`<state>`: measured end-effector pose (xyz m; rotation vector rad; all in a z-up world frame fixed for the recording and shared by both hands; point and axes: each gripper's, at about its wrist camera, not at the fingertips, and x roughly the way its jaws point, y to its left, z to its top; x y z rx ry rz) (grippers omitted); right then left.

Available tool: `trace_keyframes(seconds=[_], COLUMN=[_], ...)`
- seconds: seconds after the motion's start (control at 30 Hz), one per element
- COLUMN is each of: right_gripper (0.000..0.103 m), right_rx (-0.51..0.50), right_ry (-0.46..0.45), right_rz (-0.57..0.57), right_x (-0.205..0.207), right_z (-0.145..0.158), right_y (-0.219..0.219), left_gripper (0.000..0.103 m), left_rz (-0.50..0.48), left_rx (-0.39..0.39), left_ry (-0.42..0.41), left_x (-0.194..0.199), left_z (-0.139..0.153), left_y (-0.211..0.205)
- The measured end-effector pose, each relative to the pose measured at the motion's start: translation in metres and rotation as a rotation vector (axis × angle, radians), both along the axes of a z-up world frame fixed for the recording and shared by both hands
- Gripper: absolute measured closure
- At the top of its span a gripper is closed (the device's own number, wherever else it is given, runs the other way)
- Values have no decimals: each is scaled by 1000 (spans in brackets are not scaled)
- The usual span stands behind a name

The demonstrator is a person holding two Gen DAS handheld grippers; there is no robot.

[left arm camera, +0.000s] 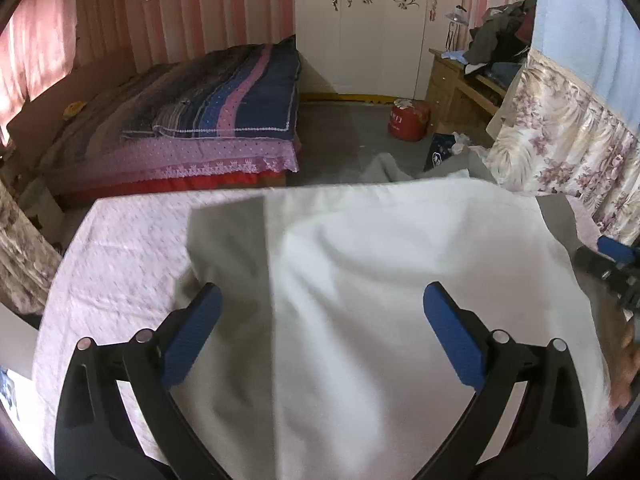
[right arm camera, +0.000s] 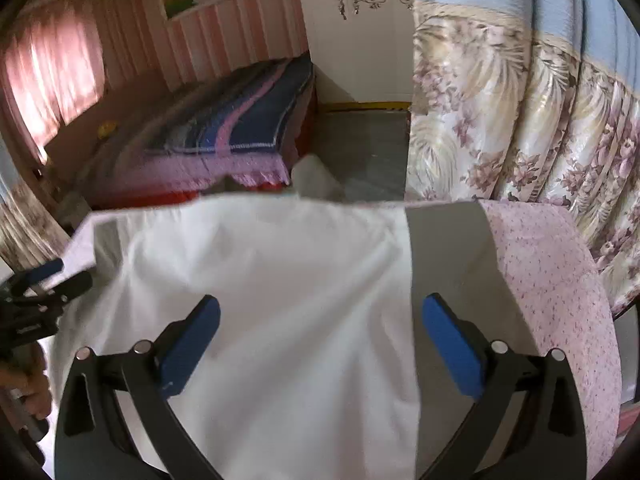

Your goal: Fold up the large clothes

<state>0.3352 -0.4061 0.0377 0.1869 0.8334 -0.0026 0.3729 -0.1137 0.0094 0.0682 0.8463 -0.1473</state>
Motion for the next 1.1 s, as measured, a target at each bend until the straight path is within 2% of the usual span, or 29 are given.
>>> trace_keyframes(seconds=[0.1, 0.2, 0.33, 0.37, 0.43, 0.47, 0.53, 0.6, 0.77, 0.83, 0.93, 1.03, 1.1], right_gripper=[2, 2, 2, 2, 2, 2, 2, 2, 2, 2, 2, 2, 2], right_rx=[7, -21, -148, -168, -132, -125, -145, -154, -146, -150, -170, -160, -125], right_ry=[17, 20, 17, -1, 19, 33, 64, 134, 152, 151, 136, 105, 82], right_rz=[-10, -37, -91, -97, -90, -89, -81, -64, -106, -106, -94, -116, -120], right_x=[4, 15, 27, 28, 38, 44, 57, 76, 92, 92, 80, 57, 40], right_z=[-18, -32, -50, -51, -57, -60, -65, -75, -82, -82, -77, -57, -43], right_y=[8, 4, -1, -3, -10, -12, -12, -11, -19, -19, -14, -24, -35], left_gripper=[3, 3, 3, 3, 3, 3, 3, 3, 3, 3, 3, 3, 3], left_rz=[46, 99, 143, 135, 141, 141, 135, 130, 132, 130, 123, 103, 100], left_rx=[-7, 40, 106, 86, 41, 44, 82, 143, 184, 186, 149, 146, 152], left_ry=[-18, -45, -9, 7, 9, 6, -4, -2, 18, 18, 16, 44, 24], left_x=[-1, 8, 22, 25, 28, 29, 36, 44, 58, 58, 55, 45, 34], left_z=[-18, -33, -59, -65, -67, -67, -69, -73, -81, -81, -79, -73, -62], left_y=[-6, -4, 9, 14, 21, 22, 18, 12, 5, 4, 10, 14, 18])
